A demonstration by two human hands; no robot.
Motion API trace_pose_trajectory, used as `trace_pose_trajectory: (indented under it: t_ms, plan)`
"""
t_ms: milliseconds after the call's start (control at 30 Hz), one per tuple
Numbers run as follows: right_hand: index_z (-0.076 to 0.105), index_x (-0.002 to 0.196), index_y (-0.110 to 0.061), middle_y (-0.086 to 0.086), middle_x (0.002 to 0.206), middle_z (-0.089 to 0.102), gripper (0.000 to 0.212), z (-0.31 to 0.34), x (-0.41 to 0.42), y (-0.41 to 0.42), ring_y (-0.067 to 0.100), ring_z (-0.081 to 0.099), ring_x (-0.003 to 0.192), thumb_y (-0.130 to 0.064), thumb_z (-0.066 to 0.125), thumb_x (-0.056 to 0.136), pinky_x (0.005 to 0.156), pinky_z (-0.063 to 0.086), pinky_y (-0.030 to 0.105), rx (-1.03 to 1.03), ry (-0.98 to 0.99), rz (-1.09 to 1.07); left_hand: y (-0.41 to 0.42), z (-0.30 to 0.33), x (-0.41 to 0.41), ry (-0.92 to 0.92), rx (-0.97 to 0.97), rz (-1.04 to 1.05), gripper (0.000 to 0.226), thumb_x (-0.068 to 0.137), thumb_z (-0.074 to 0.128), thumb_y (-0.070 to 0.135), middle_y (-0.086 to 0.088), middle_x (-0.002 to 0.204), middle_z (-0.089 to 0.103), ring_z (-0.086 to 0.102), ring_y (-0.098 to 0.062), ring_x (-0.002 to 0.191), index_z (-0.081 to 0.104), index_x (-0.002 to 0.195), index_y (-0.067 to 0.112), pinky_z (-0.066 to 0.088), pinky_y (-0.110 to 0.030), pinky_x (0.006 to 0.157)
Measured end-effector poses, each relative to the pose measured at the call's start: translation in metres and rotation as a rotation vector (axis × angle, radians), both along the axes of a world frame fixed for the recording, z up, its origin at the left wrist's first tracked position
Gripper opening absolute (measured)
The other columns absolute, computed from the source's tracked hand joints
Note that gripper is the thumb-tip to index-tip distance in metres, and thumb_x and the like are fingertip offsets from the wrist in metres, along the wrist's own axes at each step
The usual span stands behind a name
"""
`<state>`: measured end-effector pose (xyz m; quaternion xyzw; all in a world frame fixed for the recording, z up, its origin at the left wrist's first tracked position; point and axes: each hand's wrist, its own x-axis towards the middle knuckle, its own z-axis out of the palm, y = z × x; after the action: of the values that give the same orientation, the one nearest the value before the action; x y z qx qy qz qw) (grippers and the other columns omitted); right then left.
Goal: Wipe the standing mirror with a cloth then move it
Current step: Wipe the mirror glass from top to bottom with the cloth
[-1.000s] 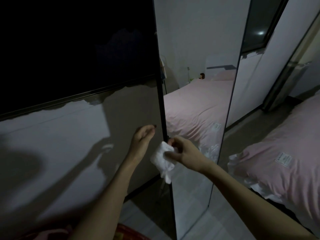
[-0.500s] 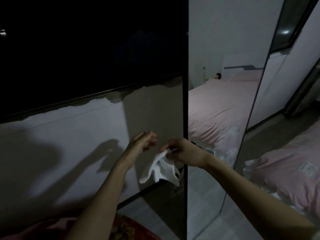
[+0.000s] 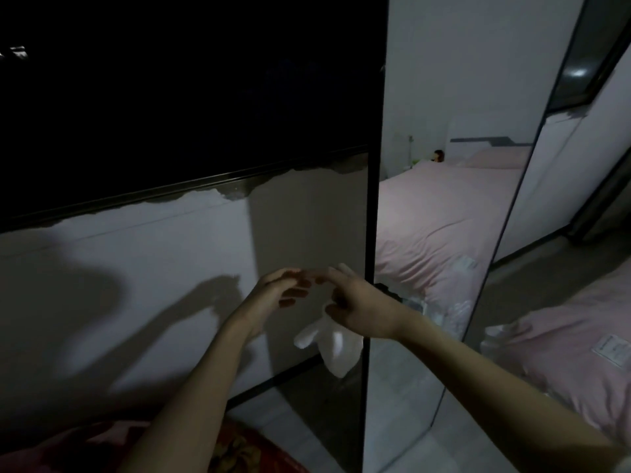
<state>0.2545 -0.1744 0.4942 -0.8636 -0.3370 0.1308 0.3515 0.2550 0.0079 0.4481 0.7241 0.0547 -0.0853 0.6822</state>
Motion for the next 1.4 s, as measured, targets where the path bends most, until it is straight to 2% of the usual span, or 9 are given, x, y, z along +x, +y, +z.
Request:
trace_pose_trajectory:
  t_ms: [300,533,600,667,800,1000,1167,1300,1400]
  plan:
    - [0.032,0.135,-0.023,0.005,0.122,0.04,0.066,0.014,0.011,-0.011,-0.002,0.046,0.064,0.009,0.049,0.08,0.059,0.041,0.017,0.131,-0.023,0.067,-0.024,0.002,-0.003,0.169,-0.052,-0.438,0.062,0.085,0.042,-0.017,0.01,0.112,0.055,0.052,-0.004,0.103,0.04,0.125,0.031,0.046,-0.015,0.082]
    - [0.039,0.128,-0.026,0.003,0.121,0.041,0.055,0.008,0.015,-0.017,-0.001,0.048,0.066,0.003,0.052,0.083,0.061,0.041,0.013,0.213,-0.035,-0.007,-0.014,0.001,0.002,0.061,0.005,-0.375,0.026,0.08,0.065,0.003,-0.004,0.098,0.068,0.064,-0.017,0.098,0.063,0.105,0.009,0.05,-0.029,0.088]
    - [0.035,0.137,-0.019,0.003,0.122,0.041,0.057,0.004,0.013,-0.016,0.004,0.05,0.069,0.001,0.054,0.086,0.065,0.043,0.011,0.145,-0.067,-0.053,-0.01,0.001,0.004,-0.039,0.128,-0.24,0.01,0.079,0.069,0.007,0.0,0.073,0.061,0.06,-0.009,0.073,0.059,0.079,0.009,0.047,-0.025,0.072]
    - [0.026,0.144,-0.016,0.004,0.128,0.04,0.063,-0.002,0.01,-0.014,0.007,0.051,0.076,-0.006,0.055,0.09,0.073,0.041,0.011,0.012,-0.093,-0.098,-0.007,0.001,0.007,-0.159,0.322,-0.105,0.03,0.077,0.07,0.011,0.009,0.057,0.045,0.043,0.001,0.053,0.045,0.062,0.016,0.035,-0.02,0.054]
    - [0.046,0.133,-0.012,0.008,0.126,0.056,0.042,-0.011,0.008,-0.005,0.019,0.057,0.107,-0.009,0.049,0.091,0.083,0.039,0.018,-0.178,-0.074,-0.107,0.002,0.0,0.01,-0.311,0.693,0.016,0.032,0.079,0.064,0.021,0.008,0.053,0.046,0.043,-0.008,0.056,0.043,0.055,0.019,0.031,-0.026,0.053]
    - [0.054,0.105,-0.009,0.012,0.107,0.062,0.017,-0.017,0.009,0.002,0.026,0.061,0.091,-0.015,0.047,0.092,0.074,0.049,0.035,-0.217,-0.287,-0.225,0.02,-0.004,0.006,-0.269,0.955,-0.048,0.045,0.082,0.062,0.047,0.004,0.053,0.05,0.046,-0.007,0.052,0.048,0.053,0.016,0.031,-0.024,0.049]
    - [0.046,0.105,-0.009,0.011,0.102,0.056,0.013,-0.023,0.006,0.009,0.026,0.058,0.074,-0.016,0.044,0.094,0.06,0.044,0.034,-0.075,-0.423,-0.278,0.024,-0.005,0.009,-0.065,0.82,-0.129,0.035,0.084,0.063,0.044,-0.002,0.073,0.067,0.061,-0.01,0.067,0.067,0.071,0.012,0.042,-0.024,0.06]
    - [0.049,0.103,-0.008,0.011,0.1,0.056,0.012,-0.023,0.005,0.011,0.026,0.058,0.073,-0.016,0.047,0.094,0.059,0.043,0.034,0.014,-0.47,-0.326,0.034,-0.005,0.005,0.115,0.283,-0.212,0.042,0.082,0.067,0.031,-0.01,0.116,0.067,0.062,-0.022,0.109,0.063,0.117,0.008,0.046,-0.035,0.097]
    - [0.051,0.096,-0.005,0.012,0.093,0.057,0.008,-0.027,0.002,0.008,0.028,0.059,0.071,-0.011,0.052,0.091,0.059,0.045,0.037,0.116,-0.447,-0.297,0.038,-0.006,0.004,0.086,-0.112,-0.189,0.043,0.085,0.059,0.004,-0.006,0.12,0.064,0.062,-0.019,0.109,0.053,0.127,0.006,0.05,-0.032,0.093]
